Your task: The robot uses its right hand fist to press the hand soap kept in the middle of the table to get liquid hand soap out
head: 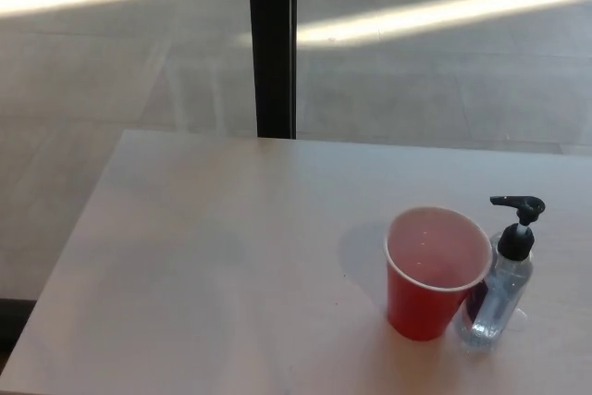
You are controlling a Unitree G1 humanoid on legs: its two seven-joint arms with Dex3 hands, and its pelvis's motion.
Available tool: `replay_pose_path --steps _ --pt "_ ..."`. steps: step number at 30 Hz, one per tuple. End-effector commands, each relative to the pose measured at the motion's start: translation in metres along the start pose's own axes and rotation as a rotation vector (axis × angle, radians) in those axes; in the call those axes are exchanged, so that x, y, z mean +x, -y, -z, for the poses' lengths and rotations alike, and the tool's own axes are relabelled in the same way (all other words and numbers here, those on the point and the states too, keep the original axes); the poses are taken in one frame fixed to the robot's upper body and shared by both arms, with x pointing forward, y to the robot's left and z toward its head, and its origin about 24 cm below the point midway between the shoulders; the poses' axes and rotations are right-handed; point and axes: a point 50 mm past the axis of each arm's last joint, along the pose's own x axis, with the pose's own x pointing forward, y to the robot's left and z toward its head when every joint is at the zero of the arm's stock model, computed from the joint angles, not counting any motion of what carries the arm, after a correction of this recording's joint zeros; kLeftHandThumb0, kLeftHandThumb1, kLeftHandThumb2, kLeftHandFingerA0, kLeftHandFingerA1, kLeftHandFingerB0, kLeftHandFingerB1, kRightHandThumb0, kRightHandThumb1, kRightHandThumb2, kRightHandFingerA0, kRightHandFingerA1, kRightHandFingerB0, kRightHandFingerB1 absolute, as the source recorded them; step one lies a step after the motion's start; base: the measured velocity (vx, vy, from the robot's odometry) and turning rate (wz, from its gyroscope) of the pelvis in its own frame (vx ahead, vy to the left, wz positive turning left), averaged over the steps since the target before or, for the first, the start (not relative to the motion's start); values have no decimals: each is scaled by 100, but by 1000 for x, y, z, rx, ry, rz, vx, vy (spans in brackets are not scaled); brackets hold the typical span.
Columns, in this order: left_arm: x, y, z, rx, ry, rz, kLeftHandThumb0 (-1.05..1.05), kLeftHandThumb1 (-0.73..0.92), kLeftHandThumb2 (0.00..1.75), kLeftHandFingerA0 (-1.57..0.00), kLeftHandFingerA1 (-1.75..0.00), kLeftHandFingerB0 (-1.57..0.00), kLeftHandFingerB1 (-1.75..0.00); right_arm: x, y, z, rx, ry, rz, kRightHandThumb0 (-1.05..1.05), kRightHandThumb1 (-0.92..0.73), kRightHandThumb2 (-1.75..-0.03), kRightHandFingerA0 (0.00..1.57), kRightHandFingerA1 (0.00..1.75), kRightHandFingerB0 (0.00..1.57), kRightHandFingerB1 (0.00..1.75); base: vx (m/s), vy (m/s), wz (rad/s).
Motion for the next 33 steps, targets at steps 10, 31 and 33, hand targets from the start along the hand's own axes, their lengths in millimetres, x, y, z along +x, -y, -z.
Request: replay_pose_path --steps 10,31,33 --pt "0 -30 -6 -140 46 -94 -48 60 58 -79 -71 -68 -59 0 64 -140 563 437 101 -79 -64 -98 1 41 0 19 0 0 0" --pt "0 -27 -5 -126 38 -87 -48 61 58 -78 -71 -65 -59 -226 -70 -366 410 1466 -731 -6 -51 -134 104 175 77 159 0 0 0" --pt "0 -27 -5 -116 38 -90 -49 61 58 -79 -72 -69 -62 -230 -79 -365 393 1447 -759 -10 -49 -135 103 175 75 161 0 0 0"
